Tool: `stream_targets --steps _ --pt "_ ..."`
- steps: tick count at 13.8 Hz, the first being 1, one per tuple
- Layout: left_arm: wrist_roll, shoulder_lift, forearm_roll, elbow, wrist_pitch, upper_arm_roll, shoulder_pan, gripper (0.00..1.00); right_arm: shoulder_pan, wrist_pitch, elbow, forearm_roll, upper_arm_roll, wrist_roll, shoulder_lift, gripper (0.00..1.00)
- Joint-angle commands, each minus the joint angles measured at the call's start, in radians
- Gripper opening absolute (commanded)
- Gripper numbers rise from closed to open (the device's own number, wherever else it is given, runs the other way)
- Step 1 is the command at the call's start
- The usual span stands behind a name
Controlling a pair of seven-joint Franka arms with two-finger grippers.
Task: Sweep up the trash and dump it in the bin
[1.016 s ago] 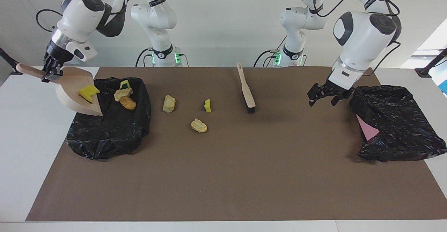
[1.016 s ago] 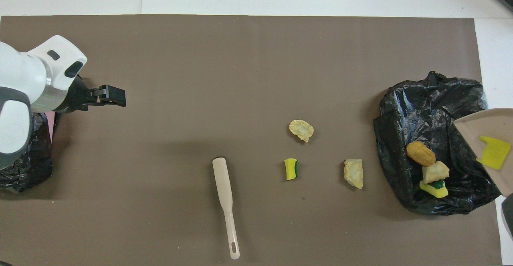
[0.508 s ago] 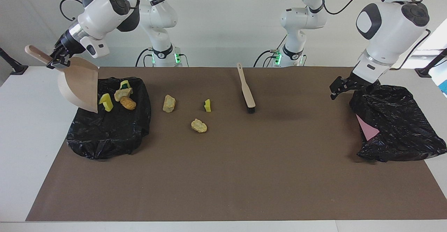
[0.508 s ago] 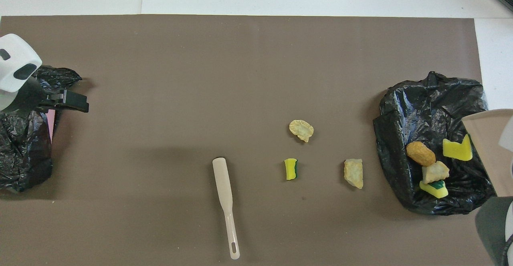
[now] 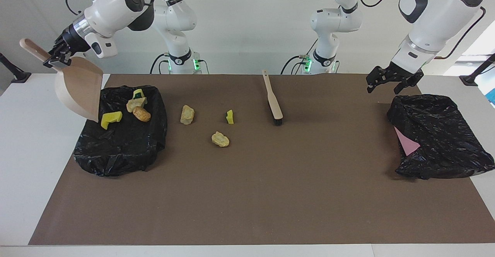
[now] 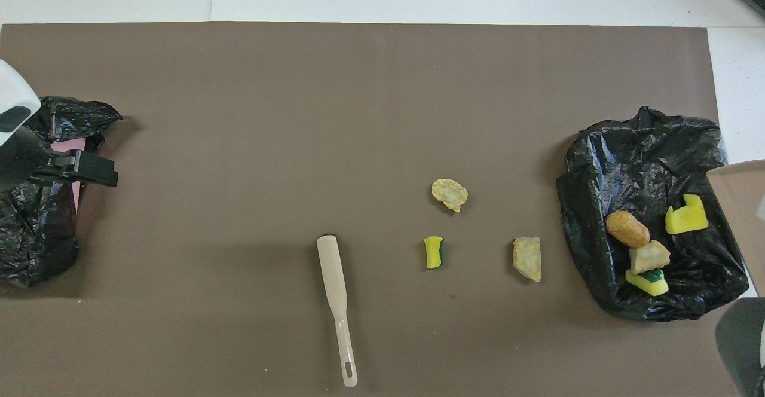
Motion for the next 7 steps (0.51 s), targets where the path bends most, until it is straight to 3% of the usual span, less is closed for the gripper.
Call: stream_targets --steps 1,4,7 --pt "-0.01 -0.009 0.016 0.005 -0.01 -0.004 0.005 1.0 0.002 -0.008 0.088 0.022 0.007 0.069 0.064 0.0" --pt "-0.007 -0.007 0.016 0.016 -0.001 -0.007 -0.006 1.0 0.005 -0.051 0.245 0.183 0.043 0.112 0.173 0.0" --pt "0.009 -0.012 0.016 0.013 -0.008 -0.007 -0.007 1.0 0.011 -0.17 0.395 0.319 0.105 0.242 0.273 0.0"
